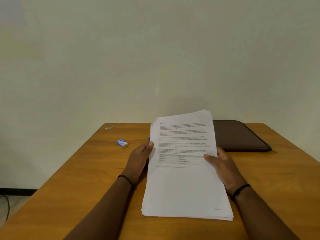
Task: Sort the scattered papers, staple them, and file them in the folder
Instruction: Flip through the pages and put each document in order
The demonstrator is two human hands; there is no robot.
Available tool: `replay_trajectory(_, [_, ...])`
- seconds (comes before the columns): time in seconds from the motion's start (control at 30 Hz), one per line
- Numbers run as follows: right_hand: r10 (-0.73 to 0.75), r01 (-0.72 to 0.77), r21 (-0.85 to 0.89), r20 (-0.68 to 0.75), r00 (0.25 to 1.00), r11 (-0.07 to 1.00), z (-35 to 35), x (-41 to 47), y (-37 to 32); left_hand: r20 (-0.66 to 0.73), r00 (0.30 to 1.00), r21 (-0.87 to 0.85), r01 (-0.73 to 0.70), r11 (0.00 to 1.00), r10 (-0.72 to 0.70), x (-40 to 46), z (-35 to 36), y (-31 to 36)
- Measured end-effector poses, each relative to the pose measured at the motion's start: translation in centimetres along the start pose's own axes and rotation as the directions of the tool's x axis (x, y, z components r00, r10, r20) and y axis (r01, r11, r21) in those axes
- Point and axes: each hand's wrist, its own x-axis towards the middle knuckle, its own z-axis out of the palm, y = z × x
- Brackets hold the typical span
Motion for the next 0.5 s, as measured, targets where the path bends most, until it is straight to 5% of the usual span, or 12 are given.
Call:
replay_trajectory(0.07, [0.006, -0.008, 0.042, 0.042, 0.999, 0.999, 1.1, -1.2, 0.0, 0.104, 0.993, -0.255, 0.089, 0.963, -0.064, -1.9, 0.1, 0.6])
replay_trajectory(0.17, [-0.015, 0.011, 0.091, 0.048, 0.999, 0.996, 2.5, -3.2, -0.6, 0.137, 0.990, -0.335, 0.081, 0.939, -0.036, -4.3, 0.4, 2.0])
replay_trajectory(0.5, [-0.275, 0.280, -0.028, 0.109, 0.955, 0.960, 4.8, -8.1, -10.5, 0.073, 0.962, -0.150, -0.251, 0.956, 0.264, -8.1, -0.8, 12.7])
